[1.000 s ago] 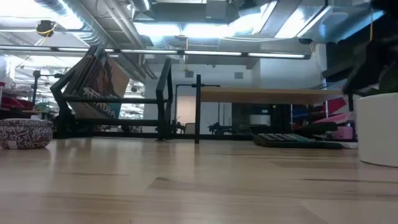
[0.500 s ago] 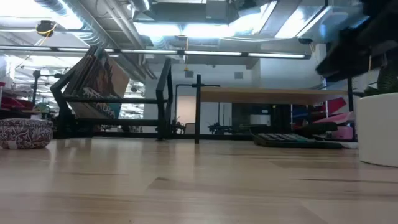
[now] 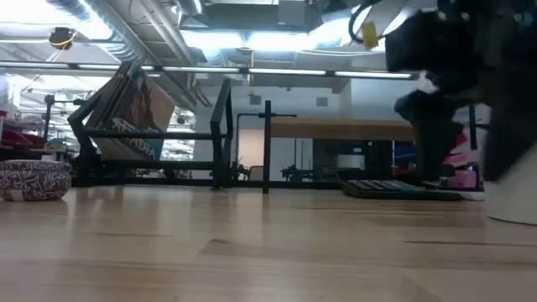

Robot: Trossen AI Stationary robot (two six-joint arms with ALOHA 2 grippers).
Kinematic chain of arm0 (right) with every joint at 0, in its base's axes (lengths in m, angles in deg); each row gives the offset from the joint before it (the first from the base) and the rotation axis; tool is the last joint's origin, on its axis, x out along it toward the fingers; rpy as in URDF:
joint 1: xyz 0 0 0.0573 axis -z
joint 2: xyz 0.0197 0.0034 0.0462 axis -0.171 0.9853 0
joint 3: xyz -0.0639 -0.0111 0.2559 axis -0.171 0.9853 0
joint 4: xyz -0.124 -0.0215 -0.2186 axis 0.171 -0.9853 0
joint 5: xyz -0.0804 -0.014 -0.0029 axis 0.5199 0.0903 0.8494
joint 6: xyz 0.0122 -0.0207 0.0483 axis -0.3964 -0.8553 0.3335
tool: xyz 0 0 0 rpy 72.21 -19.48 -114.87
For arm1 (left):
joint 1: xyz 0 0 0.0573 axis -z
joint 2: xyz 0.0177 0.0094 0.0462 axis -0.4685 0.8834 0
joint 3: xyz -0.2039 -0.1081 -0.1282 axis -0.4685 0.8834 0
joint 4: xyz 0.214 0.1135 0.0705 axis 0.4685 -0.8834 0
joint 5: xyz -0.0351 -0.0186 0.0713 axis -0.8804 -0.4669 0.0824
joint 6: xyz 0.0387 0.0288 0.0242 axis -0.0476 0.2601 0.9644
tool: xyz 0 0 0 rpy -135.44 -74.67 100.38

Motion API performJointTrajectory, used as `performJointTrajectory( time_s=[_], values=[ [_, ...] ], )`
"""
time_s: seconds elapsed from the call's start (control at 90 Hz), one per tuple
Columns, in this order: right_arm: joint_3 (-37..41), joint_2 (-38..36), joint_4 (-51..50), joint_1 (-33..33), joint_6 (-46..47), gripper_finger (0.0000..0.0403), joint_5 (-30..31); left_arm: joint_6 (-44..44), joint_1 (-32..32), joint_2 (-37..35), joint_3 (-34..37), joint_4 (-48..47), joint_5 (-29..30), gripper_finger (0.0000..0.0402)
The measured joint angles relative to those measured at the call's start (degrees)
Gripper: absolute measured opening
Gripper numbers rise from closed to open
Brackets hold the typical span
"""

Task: Stock shelves
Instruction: Remove the black stapler from under the shelf

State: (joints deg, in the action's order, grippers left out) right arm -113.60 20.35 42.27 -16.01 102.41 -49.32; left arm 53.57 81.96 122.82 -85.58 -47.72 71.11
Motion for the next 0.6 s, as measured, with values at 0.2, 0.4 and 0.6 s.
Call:
performJointTrajectory(
  time_s=[0.2, 0.4, 0.6],
  values=[
    [0.1, 0.0, -10.0, -2.1, 3.8, 0.0296, -2.1, 0.0, 0.0, 0.0, 0.0, -0.2, 0.0, 0.0276],
    [0.7, -0.1, -18.2, -6.6, 7.8, 0.0294, -3.0, 0.0, 0.1, 0.0, 0.0, -0.3, 0.0, 0.0276],
    [1.0, -2.2, -10.9, -9.9, 1.6, 0.0294, 11.7, -0.1, 0.1, 0.0, 0.0, -0.3, -0.2, 0.0276]
  ],
)
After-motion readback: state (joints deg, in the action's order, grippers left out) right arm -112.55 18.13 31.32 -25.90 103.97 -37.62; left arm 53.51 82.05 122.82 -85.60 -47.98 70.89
